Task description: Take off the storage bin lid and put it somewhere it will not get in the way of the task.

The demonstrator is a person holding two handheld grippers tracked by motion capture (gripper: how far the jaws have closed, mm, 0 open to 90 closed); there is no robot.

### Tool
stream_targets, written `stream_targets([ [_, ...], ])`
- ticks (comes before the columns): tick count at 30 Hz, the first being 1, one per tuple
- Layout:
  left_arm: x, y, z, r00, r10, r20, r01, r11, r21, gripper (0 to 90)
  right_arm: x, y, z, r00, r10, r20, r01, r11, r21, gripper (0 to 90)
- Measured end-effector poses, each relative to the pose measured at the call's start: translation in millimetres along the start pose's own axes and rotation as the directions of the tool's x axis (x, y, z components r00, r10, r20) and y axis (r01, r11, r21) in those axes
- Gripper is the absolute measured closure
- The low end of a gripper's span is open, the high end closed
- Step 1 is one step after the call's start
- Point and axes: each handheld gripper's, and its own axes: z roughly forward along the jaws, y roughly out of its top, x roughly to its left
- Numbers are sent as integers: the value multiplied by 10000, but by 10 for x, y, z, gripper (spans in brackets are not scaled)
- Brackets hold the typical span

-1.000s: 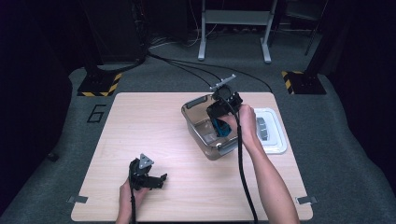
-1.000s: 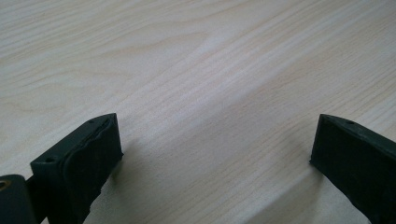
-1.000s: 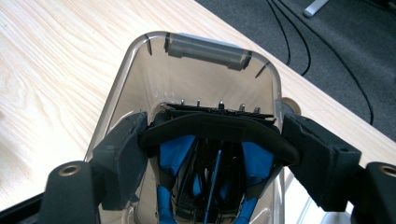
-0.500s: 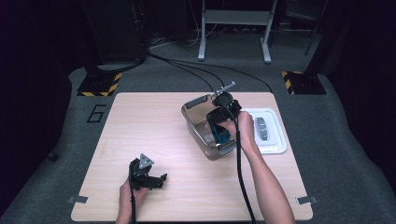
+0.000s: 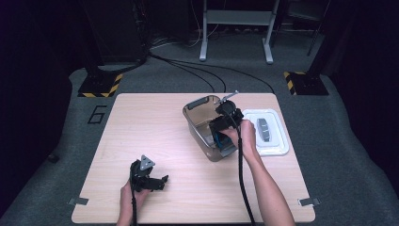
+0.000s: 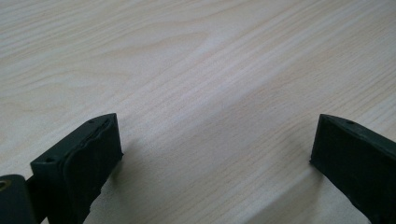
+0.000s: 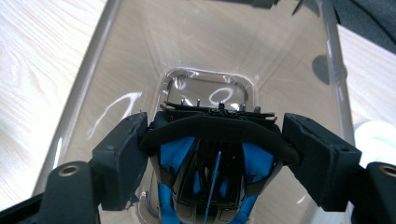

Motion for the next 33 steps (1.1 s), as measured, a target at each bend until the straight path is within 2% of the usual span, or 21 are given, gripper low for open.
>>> stream_targets([
  [13,0,0,0,10000,0,4,0,10000,2,17,-13,-120,58,9992,291,-276,-285,9993,225,237],
  [33,0,0,0,10000,-3,3,3,10000,7,17,-6,-182,-31,9992,372,-123,-362,9966,736,236],
])
